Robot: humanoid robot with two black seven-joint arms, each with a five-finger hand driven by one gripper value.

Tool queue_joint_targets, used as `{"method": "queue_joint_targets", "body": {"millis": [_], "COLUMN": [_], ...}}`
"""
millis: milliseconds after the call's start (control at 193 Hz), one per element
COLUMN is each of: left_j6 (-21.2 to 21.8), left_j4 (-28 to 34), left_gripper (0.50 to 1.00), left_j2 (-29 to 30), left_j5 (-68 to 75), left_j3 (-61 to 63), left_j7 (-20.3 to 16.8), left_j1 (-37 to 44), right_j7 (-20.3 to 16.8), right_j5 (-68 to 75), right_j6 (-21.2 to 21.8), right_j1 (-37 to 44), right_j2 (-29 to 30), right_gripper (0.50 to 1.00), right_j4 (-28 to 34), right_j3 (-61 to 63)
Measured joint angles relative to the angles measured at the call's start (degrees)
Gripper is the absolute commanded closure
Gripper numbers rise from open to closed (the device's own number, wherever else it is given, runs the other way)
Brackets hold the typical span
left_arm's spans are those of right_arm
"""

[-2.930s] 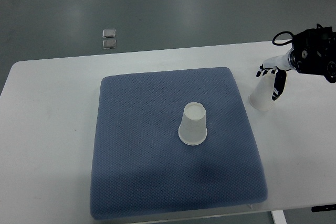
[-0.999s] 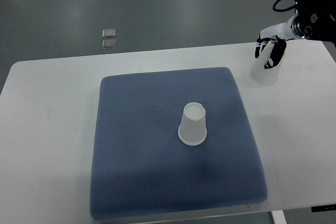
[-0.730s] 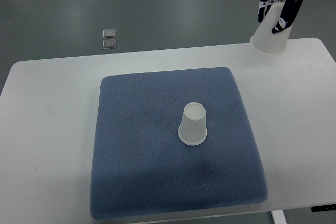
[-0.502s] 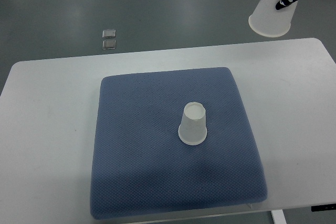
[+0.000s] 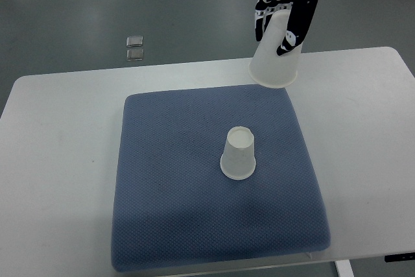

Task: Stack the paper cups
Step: 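Lift the cup with the right hand and carry it over the cup on the mat, then lower the held cup down onto the upside-down cup on the mat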

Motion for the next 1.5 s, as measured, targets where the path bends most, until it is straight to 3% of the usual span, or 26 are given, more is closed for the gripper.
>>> {"method": "queue_joint_targets", "body": {"millis": [404,642,978,1501], "left_j6": [0.0,0.0,0.0,0.0], "left_j4": [-0.1,-0.1,0.0,0.2], "left_gripper": [0.500,0.500,0.500,0.500], "left_j2": [0.0,0.0,0.0,0.0], "left_j5": [-0.1,-0.1,-0.1,-0.1], "left_j3": [-0.1,-0.1,-0.1,-0.2], "left_j7": [0.0,0.0,0.0,0.0], "left_j1": [0.0,0.0,0.0,0.1], "right_j7": [0.3,0.3,0.3,0.2], "right_j5": [2.7,3.1,3.2,3.2], "right_j6": [-5.8,-7.2,-12.2,-14.4], "right_j1": [-2.4,-3.0,-8.2,-10.8], "right_j2": [8.4,9.2,10.9,12.1], "right_gripper": [0.820,0.818,0.818,0.814], "right_j4": [3.9,4.0,4.2,4.8], "right_j3": [1.4,1.4,1.0,0.4]}}
